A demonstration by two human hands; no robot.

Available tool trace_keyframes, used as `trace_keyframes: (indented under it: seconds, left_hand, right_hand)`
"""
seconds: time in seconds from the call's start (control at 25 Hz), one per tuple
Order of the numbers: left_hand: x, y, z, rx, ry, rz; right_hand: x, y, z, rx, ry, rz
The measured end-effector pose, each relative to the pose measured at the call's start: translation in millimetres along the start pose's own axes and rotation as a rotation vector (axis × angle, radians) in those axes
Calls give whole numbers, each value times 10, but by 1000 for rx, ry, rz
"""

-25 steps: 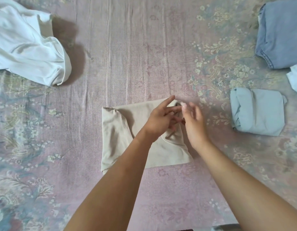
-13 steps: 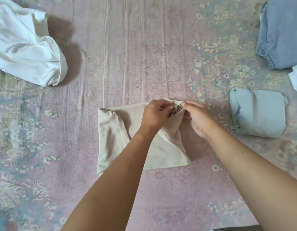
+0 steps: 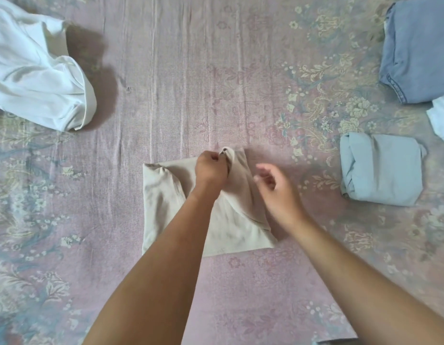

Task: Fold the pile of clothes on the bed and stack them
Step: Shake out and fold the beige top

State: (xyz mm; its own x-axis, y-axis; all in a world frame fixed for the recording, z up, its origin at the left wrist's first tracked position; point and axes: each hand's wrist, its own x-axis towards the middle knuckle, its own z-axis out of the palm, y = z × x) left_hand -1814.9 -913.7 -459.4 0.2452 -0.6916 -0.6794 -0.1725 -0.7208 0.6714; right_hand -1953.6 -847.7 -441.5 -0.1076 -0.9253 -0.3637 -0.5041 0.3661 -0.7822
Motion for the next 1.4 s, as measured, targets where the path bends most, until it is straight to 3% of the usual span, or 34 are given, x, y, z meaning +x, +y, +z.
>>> trace_keyframes:
  seconds: [0.12, 0.2, 0.28, 0.4, 0.72, 0.92, 1.0, 1.08, 1.16, 1.2, 1.28, 1.4]
  left_hand:
    - [47, -87, -93, 140, 61, -10]
    - [17, -123, -126, 45, -14, -37]
    - [-30, -136, -163, 37, -164, -73]
    - [-98, -205, -242, 323, -308, 17]
    - [-316, -269, -269, 626, 70, 306]
    - [47, -70, -25, 549, -164, 445]
    - [3, -3, 29, 633, -178, 473]
    - [-111, -53, -62, 777, 2, 674]
    - [-148, -266, -350, 745, 232, 945]
    - [-165, -396, -541, 791, 250, 1022]
    - [-92, -731, -986, 1010, 188, 1156]
    - [113, -1112, -1491, 1374, 60, 1208]
  right_hand:
    - [-490, 381, 283, -619, 17, -465]
    - [-702, 649, 410, -823, 5, -519]
    - [-784, 742, 463, -823, 66, -444]
    - [-828, 761, 448, -750, 192, -482]
    - [-914, 730, 405, -801, 140, -457]
    - [-936, 670, 329, -802, 56, -414]
    - [-952, 715, 360, -836, 62, -360]
    - [-976, 667, 405, -870, 132, -325]
    - [-1012, 540, 499, -892, 205, -329]
    - [-1013, 454, 562, -894, 184, -360]
    - [-934, 366, 702, -885, 71, -419]
    - [-739, 385, 831, -929, -41, -321]
